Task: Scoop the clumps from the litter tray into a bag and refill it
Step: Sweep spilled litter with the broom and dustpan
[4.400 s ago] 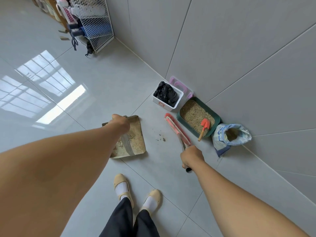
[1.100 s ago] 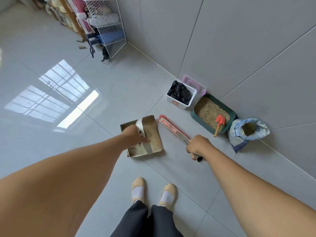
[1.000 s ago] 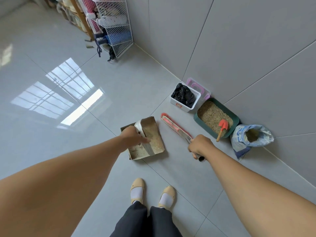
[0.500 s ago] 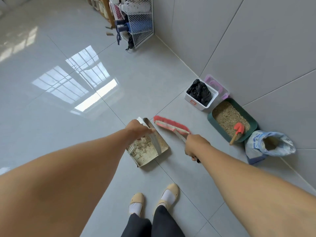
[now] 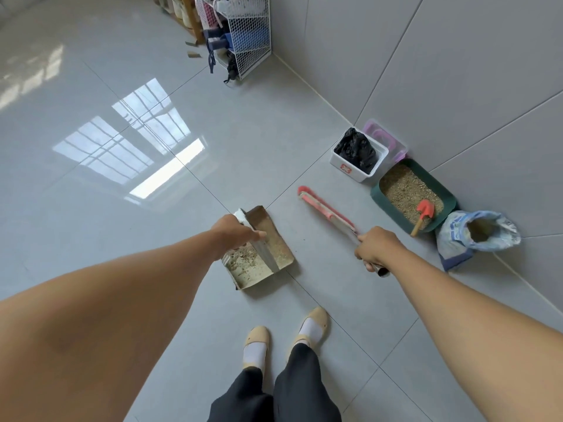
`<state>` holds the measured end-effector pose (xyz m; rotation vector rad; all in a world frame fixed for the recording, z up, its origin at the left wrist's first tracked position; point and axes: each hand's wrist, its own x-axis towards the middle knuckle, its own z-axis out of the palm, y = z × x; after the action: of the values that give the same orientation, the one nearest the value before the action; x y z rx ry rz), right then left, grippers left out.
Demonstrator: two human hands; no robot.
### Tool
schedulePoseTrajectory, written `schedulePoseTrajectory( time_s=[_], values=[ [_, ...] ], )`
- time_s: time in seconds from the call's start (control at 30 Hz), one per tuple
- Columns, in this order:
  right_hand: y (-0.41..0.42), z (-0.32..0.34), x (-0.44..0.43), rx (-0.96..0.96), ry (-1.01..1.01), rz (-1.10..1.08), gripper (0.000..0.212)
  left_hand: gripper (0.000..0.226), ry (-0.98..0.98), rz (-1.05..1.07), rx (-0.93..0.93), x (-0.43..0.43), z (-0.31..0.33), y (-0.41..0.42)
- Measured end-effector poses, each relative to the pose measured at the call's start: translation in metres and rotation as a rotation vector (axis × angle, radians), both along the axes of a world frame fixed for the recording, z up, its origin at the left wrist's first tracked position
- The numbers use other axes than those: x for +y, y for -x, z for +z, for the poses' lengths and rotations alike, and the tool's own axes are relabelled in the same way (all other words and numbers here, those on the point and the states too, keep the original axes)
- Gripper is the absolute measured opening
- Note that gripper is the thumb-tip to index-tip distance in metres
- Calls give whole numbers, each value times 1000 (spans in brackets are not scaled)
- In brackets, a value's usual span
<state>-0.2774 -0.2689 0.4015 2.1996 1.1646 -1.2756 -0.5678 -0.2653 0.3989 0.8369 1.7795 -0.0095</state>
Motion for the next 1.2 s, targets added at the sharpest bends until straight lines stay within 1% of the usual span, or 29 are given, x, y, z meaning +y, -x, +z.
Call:
schedulePoseTrajectory(
  time_s=[0.03,0.1,0.13,0.2,0.27,0.33,0.4,0.47,0.6,0.77,0.87,0.93,1.0,1.07,1.1,1.13,1.2],
  values=[
    [8,-6,-2,-5,12,-22,48,45,2,-22,14,-4,-3,5],
    [27,-14,-9,-14,50,-28,44,37,-8,-50,45,-8,-5,11],
    [40,-16,-15,-14,72,-17,42,32,-11,-55,63,-9,-5,12],
    [66,-21,-31,9,118,31,41,33,-12,-54,70,-11,-7,14],
    [87,-19,-45,100,156,25,37,33,0,-50,41,-17,-9,14],
    [96,-8,-48,219,208,-41,33,38,12,-65,22,-26,-12,17],
    [95,8,-47,306,232,-150,41,44,19,-95,34,-37,-11,26],
    [91,21,-48,337,226,-193,44,46,23,-95,30,-45,-9,39],
    [84,24,-53,246,146,-198,44,43,6,-93,26,-52,-2,61],
    [100,8,-52,24,51,-47,21,50,12,-69,72,-64,-2,87],
    [119,-9,-57,-5,56,-33,24,58,26,-69,79,-71,-4,101],
    [142,-21,-68,34,70,-9,29,61,30,-69,80,-77,-8,107],
    [166,-27,-80,99,93,5,25,60,39,-75,97,-82,-12,111],
    [178,-22,-87,183,148,2,21,70,25,-67,83,-87,-14,114],
    [178,-13,-88,229,189,-32,19,76,14,-63,69,-90,-15,115],
    [174,-2,-87,274,238,-80,19,74,19,-57,69,-94,-15,116],
    [162,23,-86,350,287,-145,30,58,37,-56,83,-104,-10,117]
  ],
)
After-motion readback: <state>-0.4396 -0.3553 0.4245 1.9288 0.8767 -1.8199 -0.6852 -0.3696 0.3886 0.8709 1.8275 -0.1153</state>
